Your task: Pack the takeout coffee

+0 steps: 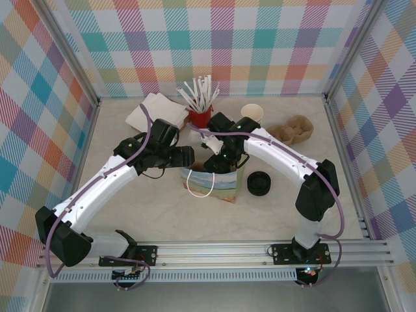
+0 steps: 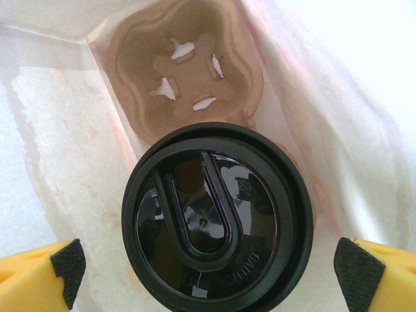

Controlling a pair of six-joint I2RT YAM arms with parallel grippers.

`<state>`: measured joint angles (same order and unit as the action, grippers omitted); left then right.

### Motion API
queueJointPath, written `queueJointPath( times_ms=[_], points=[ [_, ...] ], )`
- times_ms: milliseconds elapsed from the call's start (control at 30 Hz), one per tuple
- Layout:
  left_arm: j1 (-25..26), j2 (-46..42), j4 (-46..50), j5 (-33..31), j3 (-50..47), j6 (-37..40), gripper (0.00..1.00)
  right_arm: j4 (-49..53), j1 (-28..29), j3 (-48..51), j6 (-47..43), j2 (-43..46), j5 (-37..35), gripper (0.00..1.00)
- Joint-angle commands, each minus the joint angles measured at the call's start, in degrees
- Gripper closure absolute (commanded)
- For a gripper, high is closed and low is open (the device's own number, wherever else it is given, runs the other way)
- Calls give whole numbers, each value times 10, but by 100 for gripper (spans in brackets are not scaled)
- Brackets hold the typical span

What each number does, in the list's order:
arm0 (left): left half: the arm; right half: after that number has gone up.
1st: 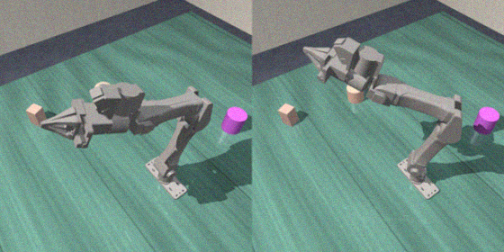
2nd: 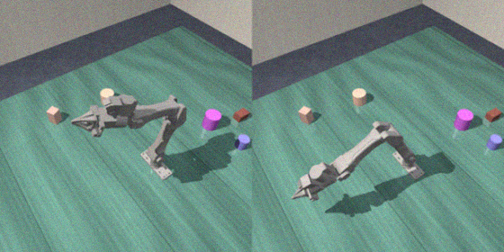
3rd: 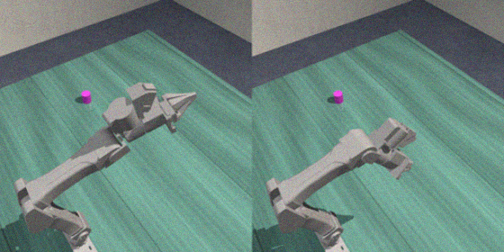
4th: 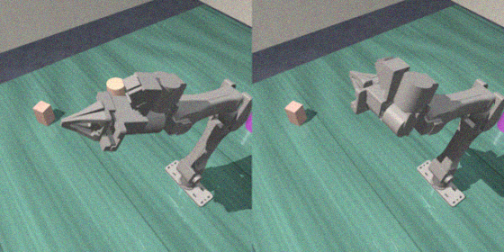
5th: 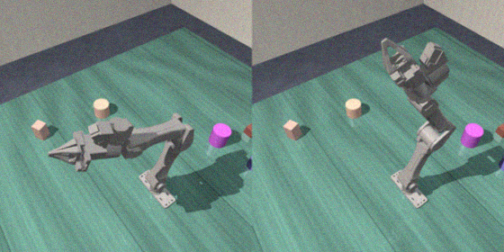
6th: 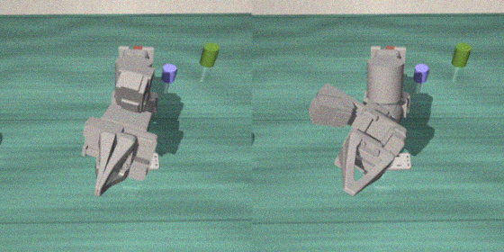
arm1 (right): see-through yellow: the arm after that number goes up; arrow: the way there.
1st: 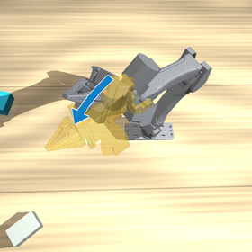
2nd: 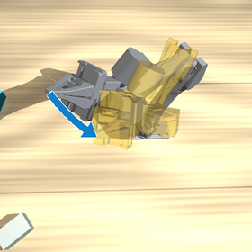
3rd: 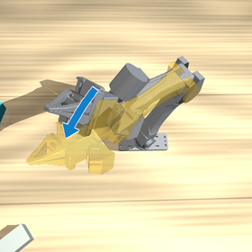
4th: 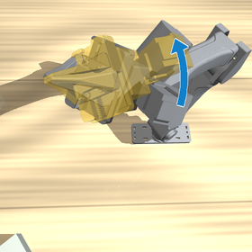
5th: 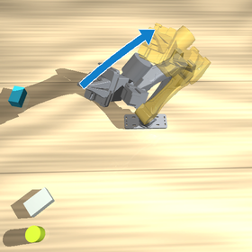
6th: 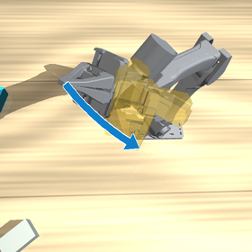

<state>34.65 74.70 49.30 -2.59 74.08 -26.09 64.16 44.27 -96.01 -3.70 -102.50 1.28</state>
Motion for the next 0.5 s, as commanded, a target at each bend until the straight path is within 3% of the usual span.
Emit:
queueJointPath(
  times_ms=[0, 467],
  points=[
    [-8, -12, -3, -5, 9, 5, 20, 14, -4, -14, -5, 19, -7, 0],
    [-8, -10, -3, -4, 10, 6, 19, 17, -5, -16, -6, 22, -7, 0]
  ],
)
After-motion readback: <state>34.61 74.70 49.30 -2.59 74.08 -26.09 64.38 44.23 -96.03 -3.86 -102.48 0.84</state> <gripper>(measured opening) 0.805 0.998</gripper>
